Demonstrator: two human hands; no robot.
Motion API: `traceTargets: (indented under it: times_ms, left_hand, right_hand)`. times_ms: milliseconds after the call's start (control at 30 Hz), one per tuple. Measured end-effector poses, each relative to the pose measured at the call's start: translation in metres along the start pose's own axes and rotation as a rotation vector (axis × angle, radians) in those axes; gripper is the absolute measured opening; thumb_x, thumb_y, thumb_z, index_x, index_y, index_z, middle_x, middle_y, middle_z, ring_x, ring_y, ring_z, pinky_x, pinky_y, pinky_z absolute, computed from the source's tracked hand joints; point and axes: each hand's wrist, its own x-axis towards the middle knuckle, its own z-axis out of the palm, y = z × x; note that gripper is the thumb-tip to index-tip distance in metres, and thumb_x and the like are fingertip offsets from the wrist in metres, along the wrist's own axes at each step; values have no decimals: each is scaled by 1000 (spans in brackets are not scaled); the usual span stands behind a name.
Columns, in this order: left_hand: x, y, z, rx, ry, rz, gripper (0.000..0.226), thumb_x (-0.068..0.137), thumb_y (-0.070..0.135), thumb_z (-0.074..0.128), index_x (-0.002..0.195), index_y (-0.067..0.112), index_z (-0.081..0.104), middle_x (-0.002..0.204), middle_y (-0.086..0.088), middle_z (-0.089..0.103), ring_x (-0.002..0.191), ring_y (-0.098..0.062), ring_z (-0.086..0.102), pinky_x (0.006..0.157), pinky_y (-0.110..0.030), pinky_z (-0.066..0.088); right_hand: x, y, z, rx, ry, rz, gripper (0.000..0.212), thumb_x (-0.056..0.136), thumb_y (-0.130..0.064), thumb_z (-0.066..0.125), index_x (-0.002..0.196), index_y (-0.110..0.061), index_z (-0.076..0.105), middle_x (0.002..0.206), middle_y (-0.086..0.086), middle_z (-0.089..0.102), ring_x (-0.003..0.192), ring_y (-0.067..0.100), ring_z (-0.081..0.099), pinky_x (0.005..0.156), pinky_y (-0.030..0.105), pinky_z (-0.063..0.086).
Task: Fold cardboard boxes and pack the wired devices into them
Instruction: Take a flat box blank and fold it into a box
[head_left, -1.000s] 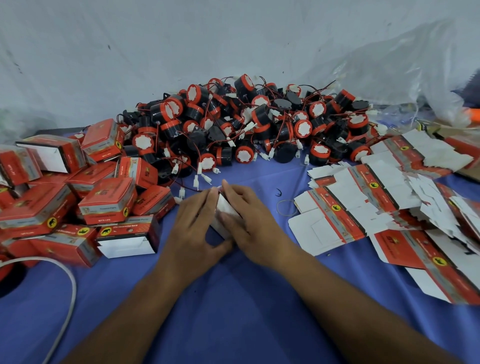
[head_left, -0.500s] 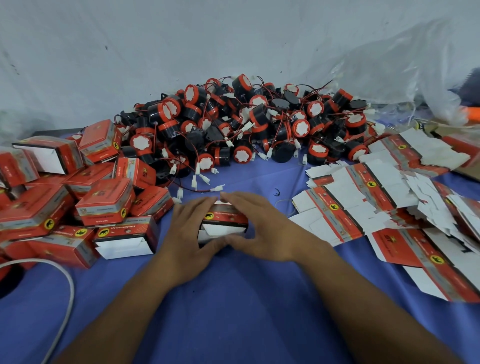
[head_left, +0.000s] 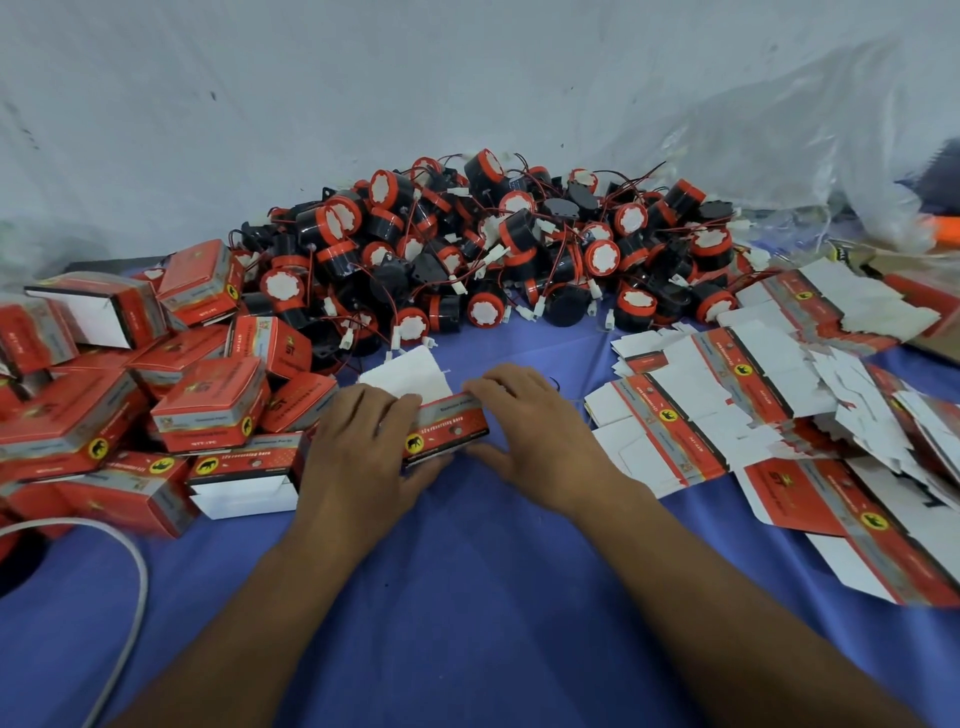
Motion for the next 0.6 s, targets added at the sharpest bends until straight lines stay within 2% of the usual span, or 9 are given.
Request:
traceTargets:
  times_ms: [67,133,167,233,300,367,433,500,600]
  left_hand:
    - [-1,3,-1,-22,-47,-83,52,81,45,76,104,0,65,101,-18,61,88,-38,59,75,-46,52]
    - [-3,6,-1,-132,-96,-176,53,72,35,87,104,0,63,106,-20,58,87,-36,61,65,-40,55]
    - [-4,8,0,-210,-116,-205,54,71,30,89,107,0,62,109,-19,56,90,-33,61,66,-35,54]
    - [-5,8,1,-369,-136,-237,51,75,31,85,111,4,61,116,-13,54,99,-19,55,79,-23,47]
    - [-5,5,-1,-508,-142,-284,38,86,37,74,110,11,61,121,-5,53,105,-7,49,87,-6,35]
    - [-4,2,-4,-593,-167,-315,22,91,30,68,108,18,60,129,-2,52,111,-4,48,89,0,30]
    - [-3,2,-6,-648,-179,-331,17,91,21,68,104,24,58,128,1,52,99,-2,52,81,-2,34]
    - [-2,2,-6,-656,-190,-335,16,91,19,68,100,24,56,124,-1,50,88,-7,52,77,-11,39]
    - [-3,0,-1,-613,-246,-326,12,93,18,66,96,21,55,126,-5,44,92,-8,49,81,-22,37]
  right_hand:
    - [1,0,1,75,-16,46,45,86,-31,76,121,-14,54,113,-1,47,93,15,44,76,32,41]
    - [1,0,3,127,-37,108,44,83,-34,79,110,-15,49,104,-6,41,80,15,43,65,34,40]
    - [1,-1,4,139,-58,139,46,81,-36,80,107,-17,46,103,-5,41,78,18,47,64,37,43]
    - [0,1,5,137,-108,167,46,80,-37,80,102,-19,43,102,-3,45,79,22,51,67,43,48]
    - [-2,5,5,236,-138,157,41,80,-40,80,94,-20,46,93,-6,48,76,12,49,68,34,47]
    - [-3,7,4,466,-104,204,42,86,-52,70,81,-15,51,74,-10,48,64,5,43,60,21,38]
    - [4,9,2,738,-49,377,57,96,-60,46,80,-6,57,60,-9,47,55,4,42,56,21,37]
    - [21,18,7,845,-15,536,52,105,-50,39,80,-8,57,52,-7,50,48,8,46,54,24,41]
    - [56,40,19,618,2,579,39,104,-32,51,70,-13,45,59,1,49,53,14,44,60,32,36]
